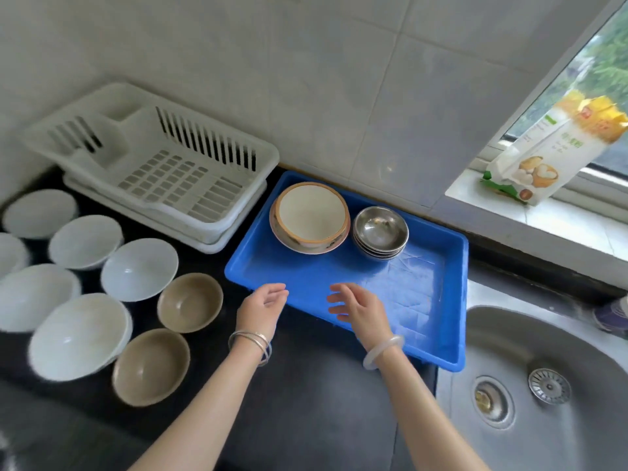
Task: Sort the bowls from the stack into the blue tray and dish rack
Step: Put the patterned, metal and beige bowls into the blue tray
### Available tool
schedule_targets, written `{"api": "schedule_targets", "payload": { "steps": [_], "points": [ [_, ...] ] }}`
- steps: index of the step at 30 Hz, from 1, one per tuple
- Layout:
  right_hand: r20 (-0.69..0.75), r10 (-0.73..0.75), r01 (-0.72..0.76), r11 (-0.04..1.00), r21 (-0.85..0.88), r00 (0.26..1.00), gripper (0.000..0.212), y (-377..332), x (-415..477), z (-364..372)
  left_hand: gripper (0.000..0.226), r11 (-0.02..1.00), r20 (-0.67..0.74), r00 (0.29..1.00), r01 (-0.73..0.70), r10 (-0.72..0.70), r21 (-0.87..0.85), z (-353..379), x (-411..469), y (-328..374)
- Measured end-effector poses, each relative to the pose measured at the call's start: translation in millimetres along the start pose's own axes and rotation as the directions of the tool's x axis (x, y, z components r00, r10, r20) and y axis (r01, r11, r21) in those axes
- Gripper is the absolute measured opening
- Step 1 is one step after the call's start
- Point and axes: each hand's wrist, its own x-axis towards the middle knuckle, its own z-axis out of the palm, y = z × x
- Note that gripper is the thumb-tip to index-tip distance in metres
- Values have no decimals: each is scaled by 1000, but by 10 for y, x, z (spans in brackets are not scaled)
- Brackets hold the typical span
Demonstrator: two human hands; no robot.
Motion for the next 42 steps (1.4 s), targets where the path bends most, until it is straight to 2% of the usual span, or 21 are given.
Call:
{"api": "schedule_targets", "payload": {
  "steps": [4, 8, 12, 16, 18, 22, 28, 33, 37, 42],
  "points": [
    [178, 37, -17, 993, -114, 983, 19, 129, -109, 669, 22, 999, -238, 971, 13, -21, -36, -507, -292, -311],
    [269, 98, -16, 957, -291, 958, 26, 186, -47, 1246, 19, 998, -543, 840, -14, -20, -59, -862, -559, -580],
    [254, 153, -60, 939, -340, 955, 42, 92, 98, 1662, 25, 996, -700, 711, 0, -63, -90, -1081, -698, -874],
    [237, 232, -151, 936, -318, 943, 43, -21, 257, 1929, 37, 998, -772, 635, 62, -17, 29, -1227, -710, -1103],
    [215, 229, -146, 927, -344, 949, 38, -49, 286, 1985, 45, 998, -776, 629, 56, -43, -9, -1273, -688, -1167],
    [154, 220, -190, 963, -192, 963, 28, -71, 237, 1950, 55, 943, -675, 678, 84, -290, -322, -1341, -646, -1182],
    [113, 70, -53, 988, -146, 991, 17, -141, 7, 1729, 47, 859, -489, 795, 76, -359, -507, -1355, -608, -1194],
    [167, 62, -15, 963, -270, 984, 12, -93, -202, 1578, 37, 811, -310, 887, 111, -342, -575, -1216, -571, -1096],
    [153, 73, -16, 940, -342, 986, 11, 16, -278, 1504, 20, 772, -304, 860, 151, -411, -617, -1147, -514, -1045],
    [139, 76, -20, 930, -366, 987, 7, 92, -271, 1504, 17, 822, -310, 865, 181, -394, -539, -1142, -486, -1058]
  ]
}}
